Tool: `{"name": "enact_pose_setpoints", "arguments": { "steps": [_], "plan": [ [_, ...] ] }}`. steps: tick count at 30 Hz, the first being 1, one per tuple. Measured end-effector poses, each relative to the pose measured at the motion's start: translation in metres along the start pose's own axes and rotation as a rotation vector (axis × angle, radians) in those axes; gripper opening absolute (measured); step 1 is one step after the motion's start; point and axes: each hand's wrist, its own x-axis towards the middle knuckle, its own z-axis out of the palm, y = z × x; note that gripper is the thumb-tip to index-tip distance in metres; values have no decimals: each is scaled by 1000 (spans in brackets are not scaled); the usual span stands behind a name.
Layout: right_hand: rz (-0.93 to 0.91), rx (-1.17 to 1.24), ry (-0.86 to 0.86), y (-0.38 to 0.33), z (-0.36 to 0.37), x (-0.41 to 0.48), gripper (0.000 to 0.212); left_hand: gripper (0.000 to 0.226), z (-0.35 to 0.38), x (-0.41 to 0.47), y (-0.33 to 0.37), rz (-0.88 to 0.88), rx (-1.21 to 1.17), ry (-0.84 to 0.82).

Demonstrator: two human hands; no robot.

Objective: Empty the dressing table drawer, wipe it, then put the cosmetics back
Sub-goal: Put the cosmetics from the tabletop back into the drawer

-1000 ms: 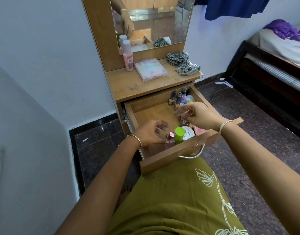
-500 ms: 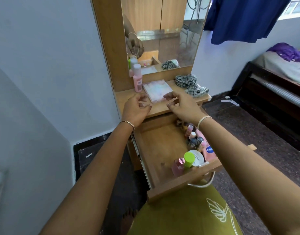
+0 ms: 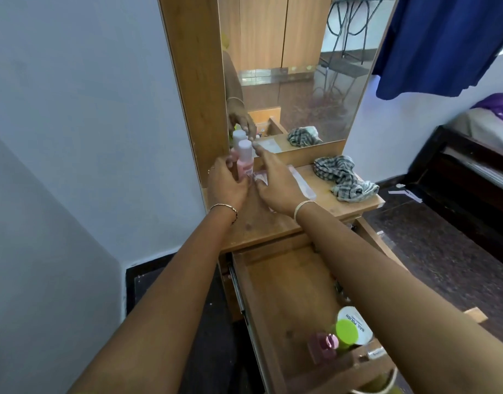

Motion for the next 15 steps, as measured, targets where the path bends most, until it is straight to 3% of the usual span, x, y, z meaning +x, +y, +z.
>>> {"name": "enact_pose_setpoints", "arguments": {
  "steps": [5, 15],
  "plan": [
    [-15, 49, 44, -2, 13, 14, 73, 31, 4, 4, -7, 37, 61, 12],
    [-55, 157, 196, -15, 5, -2, 44, 15, -4, -22, 2, 171, -5, 66]
  ]
}}
